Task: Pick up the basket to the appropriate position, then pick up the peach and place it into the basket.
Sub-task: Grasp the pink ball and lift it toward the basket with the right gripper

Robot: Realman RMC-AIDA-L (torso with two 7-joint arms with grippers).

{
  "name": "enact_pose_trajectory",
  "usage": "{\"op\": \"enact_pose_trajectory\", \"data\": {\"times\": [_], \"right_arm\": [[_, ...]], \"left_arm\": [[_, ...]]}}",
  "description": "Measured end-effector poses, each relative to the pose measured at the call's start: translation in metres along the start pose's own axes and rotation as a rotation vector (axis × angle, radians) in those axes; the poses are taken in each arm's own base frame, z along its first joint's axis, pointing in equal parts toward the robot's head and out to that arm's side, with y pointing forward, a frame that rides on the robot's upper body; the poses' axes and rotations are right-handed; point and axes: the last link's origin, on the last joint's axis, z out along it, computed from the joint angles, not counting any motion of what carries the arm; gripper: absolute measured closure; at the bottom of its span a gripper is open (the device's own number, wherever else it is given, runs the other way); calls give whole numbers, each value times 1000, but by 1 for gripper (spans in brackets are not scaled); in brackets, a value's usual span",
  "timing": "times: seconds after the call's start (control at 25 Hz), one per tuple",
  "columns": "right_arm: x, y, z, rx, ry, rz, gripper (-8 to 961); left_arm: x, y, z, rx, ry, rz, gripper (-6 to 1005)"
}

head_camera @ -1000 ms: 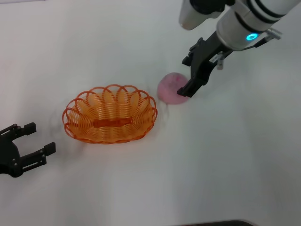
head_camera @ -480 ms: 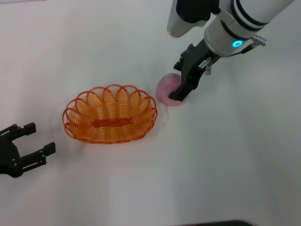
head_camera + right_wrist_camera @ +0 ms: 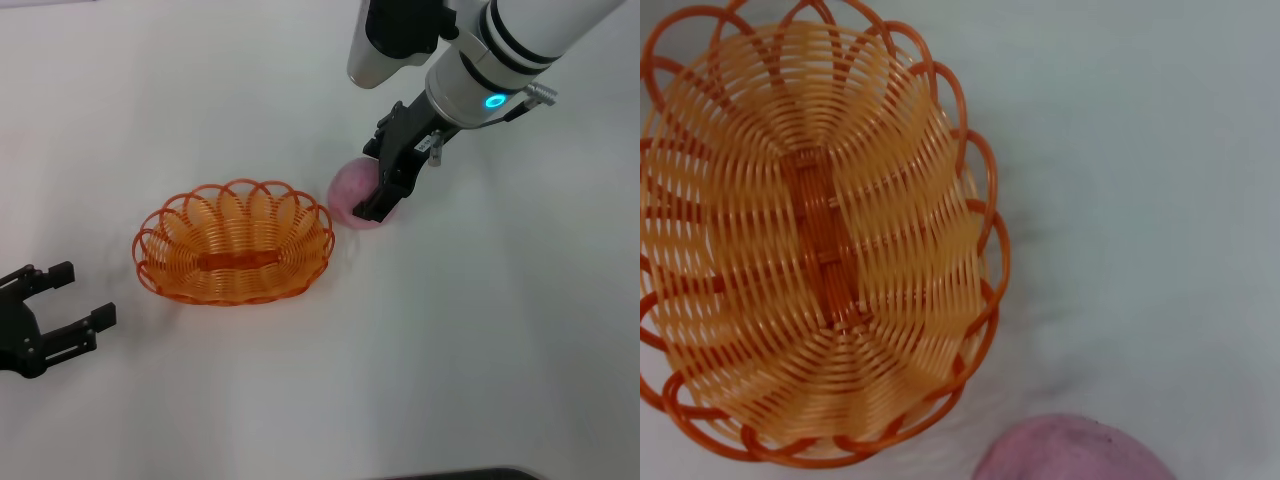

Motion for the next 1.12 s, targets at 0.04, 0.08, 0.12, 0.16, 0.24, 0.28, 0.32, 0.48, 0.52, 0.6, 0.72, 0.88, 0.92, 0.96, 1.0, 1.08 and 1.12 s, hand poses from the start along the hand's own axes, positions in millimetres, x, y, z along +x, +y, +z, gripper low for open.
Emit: {"op": "enact_pose_trajectory", "data": {"times": [0.04,0.08,0.12,0.16,0.24,0.28,0.32,0.48,0.52,0.6,0.72,0.88,0.92,0.96,1.0,1.08,1.12], "right_arm": [[0,0,0,0,0,0,23],[0,0,0,0,0,0,23],[0,0,0,0,0,0,23],[0,0,0,0,0,0,23],[0,0,0,0,0,-1,24],[0,0,0,0,1,-1,24],[0,0,0,0,1,-1,24],[-1,0,1,2,2,-5,25],[-1,0,1,6,1,-7,25],[-1,0,1,10,0,-9,54],[-1,0,1,14,5,-16,141],[0,0,3,20,11,-25,292],[0,0,3,20,11,-25,333],[0,0,3,20,11,-26,374],[0,0,3,21,11,-26,415],[0,0,3,22,11,-25,451],[0,0,3,22,11,-25,469]], "left_arm": [[0,0,0,1,0,0,202],[0,0,0,1,0,0,202],[0,0,0,2,0,0,201],[0,0,0,2,0,1,201],[0,0,-1,2,-1,0,201],[0,0,-1,2,-1,0,201],[0,0,-1,3,-1,0,201],[0,0,-1,3,-1,-2,201],[0,0,-1,3,-1,-3,201],[0,0,-1,2,-1,-5,201],[0,0,0,1,-1,-5,202],[0,0,-1,1,-2,-6,202],[0,0,-1,1,-2,-6,202],[0,0,-1,1,-2,-6,202],[0,0,0,0,-2,-6,202],[0,0,0,0,-1,-5,202],[0,0,0,0,-1,-4,201]]}}
